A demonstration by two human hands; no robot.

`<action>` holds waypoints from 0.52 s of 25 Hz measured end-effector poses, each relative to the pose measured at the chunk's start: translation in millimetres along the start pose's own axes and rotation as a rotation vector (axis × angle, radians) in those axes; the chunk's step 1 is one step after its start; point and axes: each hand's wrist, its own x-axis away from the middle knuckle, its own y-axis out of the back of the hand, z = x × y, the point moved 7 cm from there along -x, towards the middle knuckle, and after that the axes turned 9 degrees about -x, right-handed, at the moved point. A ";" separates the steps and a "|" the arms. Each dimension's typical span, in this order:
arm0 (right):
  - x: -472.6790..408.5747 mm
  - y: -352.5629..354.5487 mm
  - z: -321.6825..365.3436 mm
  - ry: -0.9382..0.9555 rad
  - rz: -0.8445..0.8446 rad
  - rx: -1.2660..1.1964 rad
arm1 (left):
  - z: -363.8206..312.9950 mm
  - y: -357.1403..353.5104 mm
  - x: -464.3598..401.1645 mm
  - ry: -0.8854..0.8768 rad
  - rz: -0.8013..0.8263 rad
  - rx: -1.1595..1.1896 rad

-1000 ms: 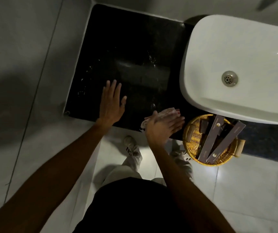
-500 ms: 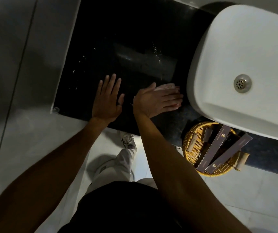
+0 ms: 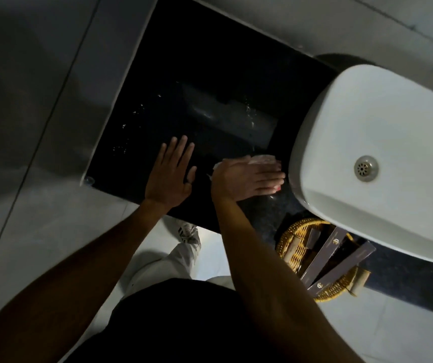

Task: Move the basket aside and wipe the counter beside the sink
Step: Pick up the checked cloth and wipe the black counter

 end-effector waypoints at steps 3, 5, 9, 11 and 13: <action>-29.2 -15.9 49.2 0.086 0.005 0.054 | -0.2 -2.2 1.4 -0.002 -0.001 0.012; -37.1 -24.2 76.8 0.170 0.003 0.071 | 1.5 -2.8 3.2 0.005 -0.004 0.019; -45.2 -40.5 133.2 0.496 0.020 0.155 | -1.2 -0.8 0.8 0.001 -0.026 0.019; -35.9 -55.8 162.0 0.715 0.077 0.190 | -1.5 -2.3 0.7 -0.006 -0.037 0.012; -10.5 -71.3 179.3 0.903 0.173 0.215 | -0.6 -4.4 1.2 -0.004 -0.046 0.012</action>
